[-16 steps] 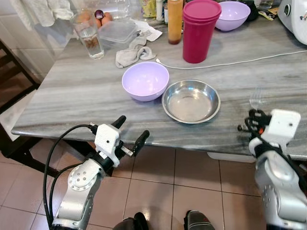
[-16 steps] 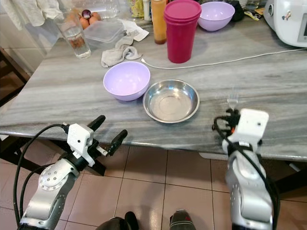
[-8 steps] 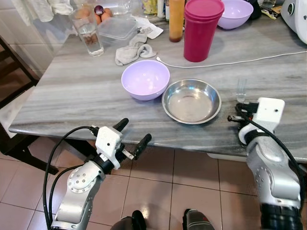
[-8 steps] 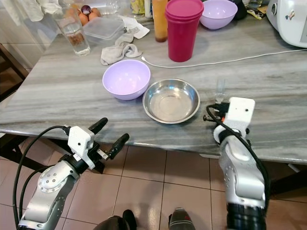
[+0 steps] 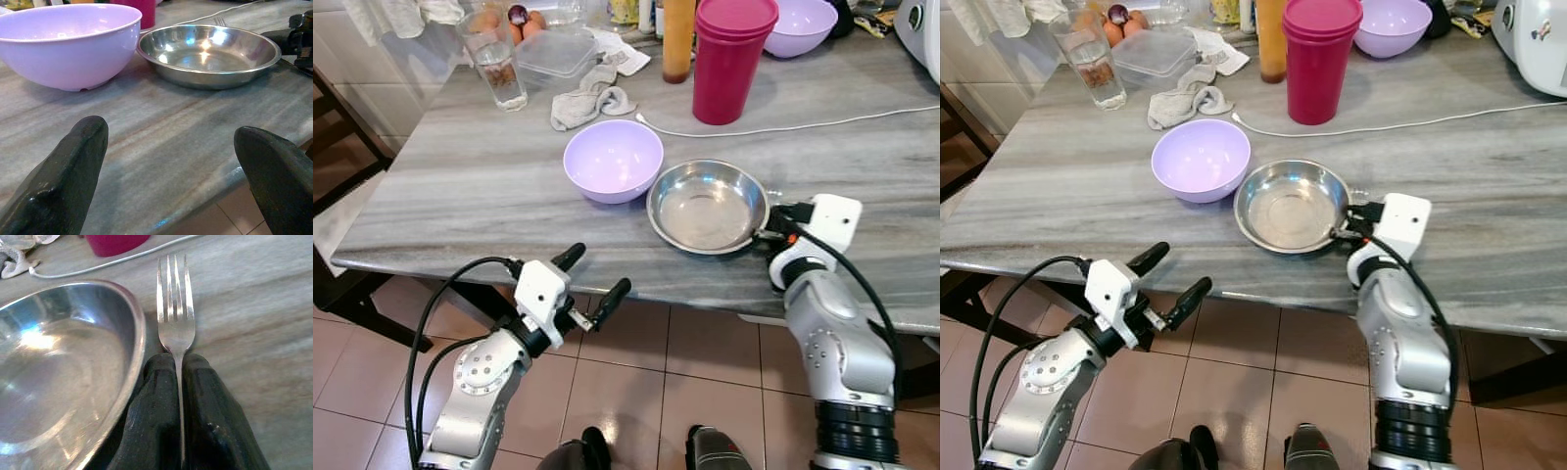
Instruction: Setting the table
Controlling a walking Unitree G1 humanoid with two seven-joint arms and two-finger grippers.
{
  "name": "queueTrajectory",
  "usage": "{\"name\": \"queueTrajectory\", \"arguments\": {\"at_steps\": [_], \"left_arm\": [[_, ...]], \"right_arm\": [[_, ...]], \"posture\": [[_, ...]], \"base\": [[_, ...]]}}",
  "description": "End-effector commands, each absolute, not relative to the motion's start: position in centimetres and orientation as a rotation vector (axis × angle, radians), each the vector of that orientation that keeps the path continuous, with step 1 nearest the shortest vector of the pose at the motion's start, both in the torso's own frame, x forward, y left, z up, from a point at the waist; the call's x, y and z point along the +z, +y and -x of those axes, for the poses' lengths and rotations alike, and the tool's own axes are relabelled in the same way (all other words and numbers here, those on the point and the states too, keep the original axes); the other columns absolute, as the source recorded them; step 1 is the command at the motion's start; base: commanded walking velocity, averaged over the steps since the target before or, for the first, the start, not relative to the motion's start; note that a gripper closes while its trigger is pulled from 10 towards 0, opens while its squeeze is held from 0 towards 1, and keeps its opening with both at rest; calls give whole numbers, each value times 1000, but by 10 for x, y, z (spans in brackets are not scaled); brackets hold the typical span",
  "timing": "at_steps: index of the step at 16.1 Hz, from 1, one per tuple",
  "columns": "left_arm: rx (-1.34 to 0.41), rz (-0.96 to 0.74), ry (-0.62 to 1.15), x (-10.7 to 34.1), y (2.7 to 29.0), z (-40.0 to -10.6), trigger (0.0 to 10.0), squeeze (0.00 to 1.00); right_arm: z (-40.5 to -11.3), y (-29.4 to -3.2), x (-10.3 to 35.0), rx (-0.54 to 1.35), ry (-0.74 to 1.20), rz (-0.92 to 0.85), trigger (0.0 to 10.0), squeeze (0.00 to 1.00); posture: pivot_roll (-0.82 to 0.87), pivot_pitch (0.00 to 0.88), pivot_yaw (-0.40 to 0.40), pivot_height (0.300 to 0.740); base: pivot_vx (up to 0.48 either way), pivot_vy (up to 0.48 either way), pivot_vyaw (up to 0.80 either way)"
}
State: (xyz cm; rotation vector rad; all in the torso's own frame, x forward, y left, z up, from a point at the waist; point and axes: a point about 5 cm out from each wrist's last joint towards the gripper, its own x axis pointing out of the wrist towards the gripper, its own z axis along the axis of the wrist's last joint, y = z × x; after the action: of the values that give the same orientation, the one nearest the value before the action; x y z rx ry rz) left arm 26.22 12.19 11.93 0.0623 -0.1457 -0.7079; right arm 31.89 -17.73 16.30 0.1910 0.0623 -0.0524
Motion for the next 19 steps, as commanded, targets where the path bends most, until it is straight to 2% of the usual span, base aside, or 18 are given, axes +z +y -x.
{"name": "queueTrajectory", "arguments": {"at_steps": [1,5,19], "left_arm": [[-723,-69,-135,119,123,-259,10000,0],[-767,-38,-149,122,119,-257,10000,0],[-761,-40,-146,121,117,-258,10000,0]], "right_arm": [[-315,-176,152,-64,114,-191,10000,0],[-313,-186,147,-112,140,-173,10000,0],[-311,-204,145,-184,172,-132,10000,0]], "posture": [[-314,255,102,740],[-318,252,105,740],[-324,252,104,740]], "base": [[0,0,0],[0,0,0],[0,0,0]]}}
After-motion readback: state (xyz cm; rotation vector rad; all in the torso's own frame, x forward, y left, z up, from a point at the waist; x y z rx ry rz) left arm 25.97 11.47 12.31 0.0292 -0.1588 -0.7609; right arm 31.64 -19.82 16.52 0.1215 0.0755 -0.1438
